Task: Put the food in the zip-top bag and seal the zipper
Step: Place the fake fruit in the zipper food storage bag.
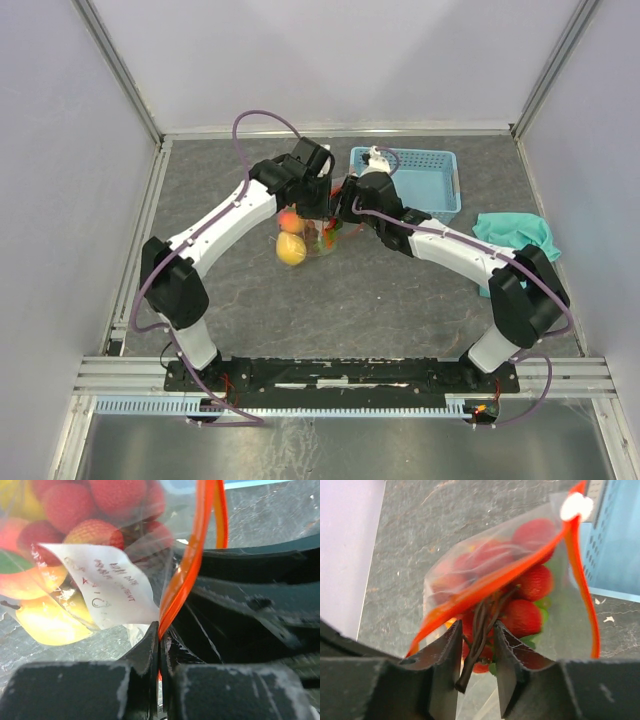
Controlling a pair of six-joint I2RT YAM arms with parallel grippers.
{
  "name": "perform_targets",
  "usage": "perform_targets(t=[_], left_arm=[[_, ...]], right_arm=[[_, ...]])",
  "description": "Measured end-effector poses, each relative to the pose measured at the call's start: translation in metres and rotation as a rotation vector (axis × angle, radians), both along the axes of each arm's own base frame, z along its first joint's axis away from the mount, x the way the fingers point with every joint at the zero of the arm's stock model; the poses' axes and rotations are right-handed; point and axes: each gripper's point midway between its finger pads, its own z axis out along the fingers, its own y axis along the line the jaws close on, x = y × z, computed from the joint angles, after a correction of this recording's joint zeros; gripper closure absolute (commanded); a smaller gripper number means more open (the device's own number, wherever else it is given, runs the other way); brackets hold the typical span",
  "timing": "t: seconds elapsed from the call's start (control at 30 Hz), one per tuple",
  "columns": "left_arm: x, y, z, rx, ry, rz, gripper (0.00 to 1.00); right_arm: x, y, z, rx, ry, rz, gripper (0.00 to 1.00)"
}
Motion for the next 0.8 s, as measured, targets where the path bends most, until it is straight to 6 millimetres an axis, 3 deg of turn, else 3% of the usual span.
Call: perform_targets(t=[0.13,0.33,0.57,0.8], left_arm=[[-0.003,0.011,-0.012,0.014,0.029,0.026,0.97],[-0.005,0.018,-0.013,0.012,0.032,0.042,0.97],[-0.004,0.017,-0.008,-0.005,0.011,0.042,0.97],[-0.003,0.017,-0.005,-0.015,-0.001,0.043,0.97]], right_arm=[[-0.011,0.008,-0.004,-0.009,0.026,0.081,0.52],[-0.023,0.008,-0.001,-0.062,0.080,0.170,0.48],[-0.024,0.000,0.024,-0.039,0.104,0.287,0.42],[-0.030,-0.021,0.021,0.003,0.207,0.318,0.45]])
